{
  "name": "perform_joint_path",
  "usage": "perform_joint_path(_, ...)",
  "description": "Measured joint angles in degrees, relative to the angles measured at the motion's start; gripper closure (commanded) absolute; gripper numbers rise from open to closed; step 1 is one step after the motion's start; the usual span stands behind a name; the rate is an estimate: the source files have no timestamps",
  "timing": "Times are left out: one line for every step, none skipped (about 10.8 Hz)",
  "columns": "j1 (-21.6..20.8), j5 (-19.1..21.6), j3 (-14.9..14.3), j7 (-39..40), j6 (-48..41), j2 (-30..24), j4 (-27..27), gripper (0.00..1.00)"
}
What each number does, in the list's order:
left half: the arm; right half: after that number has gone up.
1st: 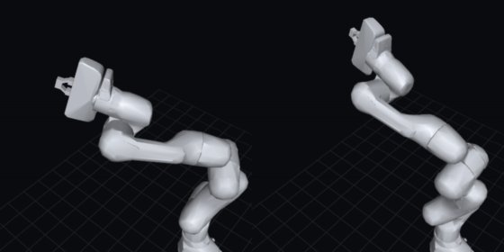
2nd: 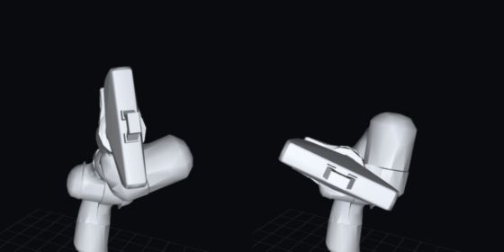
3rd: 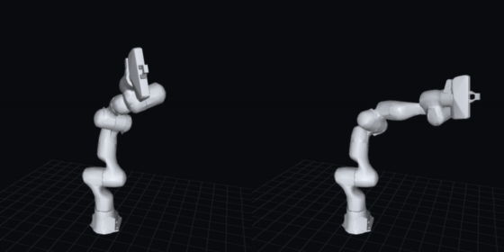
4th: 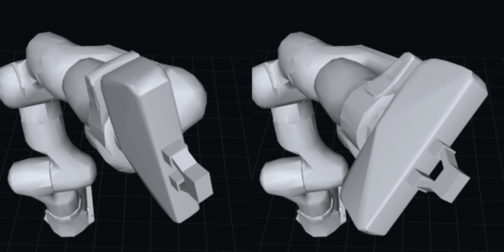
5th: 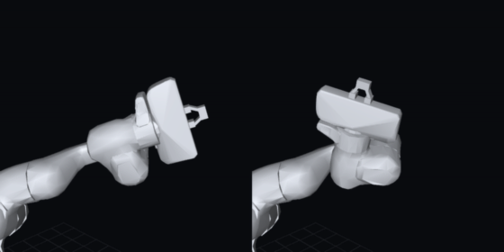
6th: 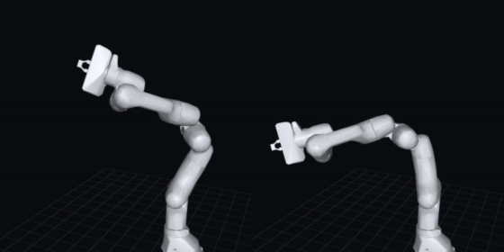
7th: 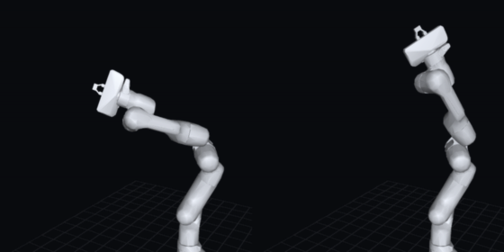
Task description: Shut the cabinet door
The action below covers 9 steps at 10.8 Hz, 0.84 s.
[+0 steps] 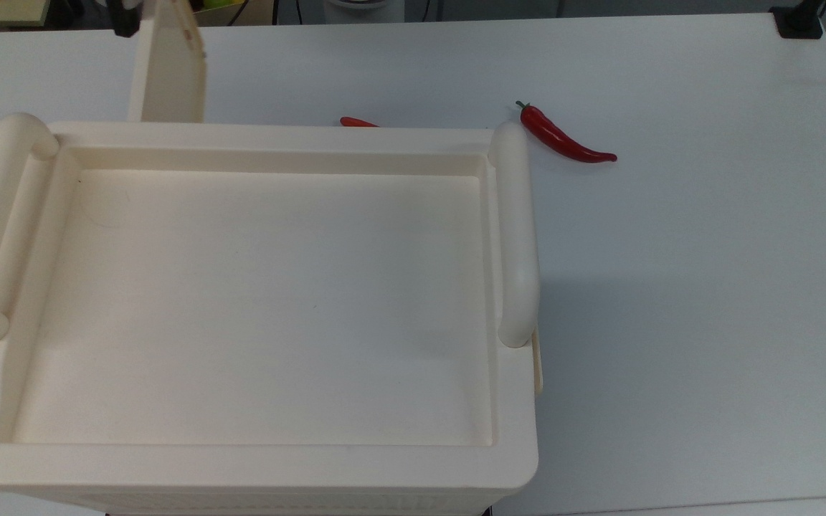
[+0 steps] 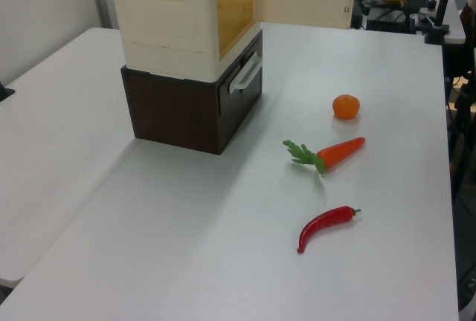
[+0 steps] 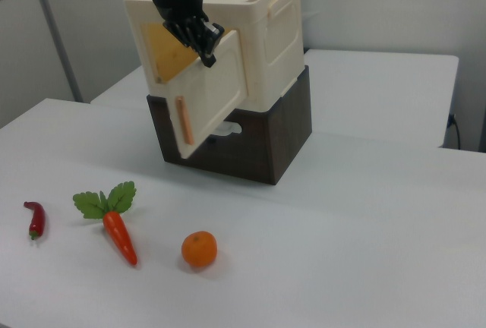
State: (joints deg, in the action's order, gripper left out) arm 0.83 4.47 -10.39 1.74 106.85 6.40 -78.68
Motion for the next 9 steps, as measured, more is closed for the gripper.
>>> perform_joint_path(-1.03,0.26,0.01,-0.54,0.71,0.05,-0.03,1.0)
perform_joint_path(-2.1,0.4,0.04,-1.57,2.09,0.27,-0.1,1.0)
perform_joint_path(-3.22,0.47,0.05,-3.07,3.94,0.77,-0.19,1.0)
perform_joint_path(-4.38,0.5,0.06,-4.85,6.34,1.63,-0.28,1.0)
perform_joint_path(-5.42,0.5,0.07,-6.55,8.89,2.65,-0.33,1.0)
perform_joint_path(-6.24,0.5,0.07,-8.1,11.67,3.82,-0.37,1.0)
perform_joint_path(-6.63,0.5,0.07,-9.72,14.6,4.96,-0.37,1.0)
perform_joint_path(-6.68,0.5,0.07,-11.37,17.72,5.97,-0.38,1.0)
perform_joint_path(-6.75,0.5,0.07,-12.67,20.48,6.74,-0.38,1.0)
